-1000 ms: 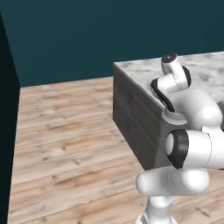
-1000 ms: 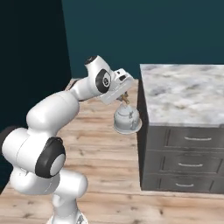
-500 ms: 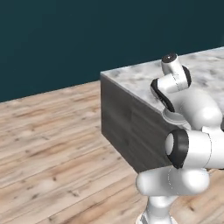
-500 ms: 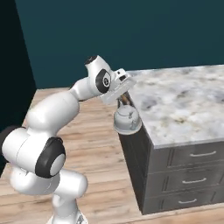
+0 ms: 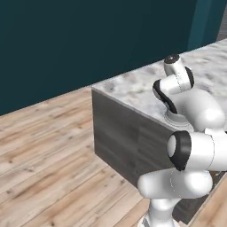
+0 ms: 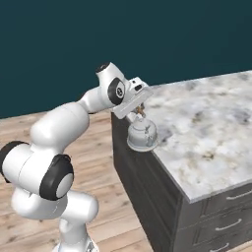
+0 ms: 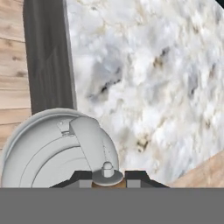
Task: The kettle is done boiling. Turn off the stove, then wait for 300 timesteps before moving the kettle to the dining table.
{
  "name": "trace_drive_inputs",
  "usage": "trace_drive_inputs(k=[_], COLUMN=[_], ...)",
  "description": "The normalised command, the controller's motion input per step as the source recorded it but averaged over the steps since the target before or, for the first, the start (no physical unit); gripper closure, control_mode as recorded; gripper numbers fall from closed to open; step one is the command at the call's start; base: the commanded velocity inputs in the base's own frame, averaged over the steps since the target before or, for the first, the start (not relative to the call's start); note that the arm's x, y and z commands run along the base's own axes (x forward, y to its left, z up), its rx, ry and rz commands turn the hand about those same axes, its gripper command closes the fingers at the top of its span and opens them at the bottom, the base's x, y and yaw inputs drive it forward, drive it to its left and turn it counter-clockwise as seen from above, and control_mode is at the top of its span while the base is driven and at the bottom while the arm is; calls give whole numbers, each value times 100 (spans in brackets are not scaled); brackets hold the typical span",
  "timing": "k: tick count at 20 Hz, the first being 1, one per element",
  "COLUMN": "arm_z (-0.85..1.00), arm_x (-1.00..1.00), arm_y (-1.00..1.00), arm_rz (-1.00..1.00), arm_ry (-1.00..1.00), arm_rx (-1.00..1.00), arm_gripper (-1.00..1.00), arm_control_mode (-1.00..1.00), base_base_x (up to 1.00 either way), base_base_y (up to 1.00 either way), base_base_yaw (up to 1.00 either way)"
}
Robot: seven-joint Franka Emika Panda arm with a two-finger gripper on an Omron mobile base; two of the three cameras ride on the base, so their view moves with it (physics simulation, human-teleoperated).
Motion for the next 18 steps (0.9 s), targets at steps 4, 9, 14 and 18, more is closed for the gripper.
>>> trace_drive_inputs(k=[4, 9, 14, 18], arm_z=[0, 0, 0, 0], arm_x=[0, 0, 0, 0], arm_y=[0, 0, 0, 0], arm_rz=[0, 0, 0, 0], arm_ry=[0, 0, 0, 0], arm_rx=[0, 0, 0, 0], arm_gripper=[100, 100, 100, 100], arm_control_mode=[100, 100, 100, 100], base_base_x=[88, 86, 71, 59], base_base_y=[75, 75, 77, 77], base_base_yaw=[-37, -37, -38, -39])
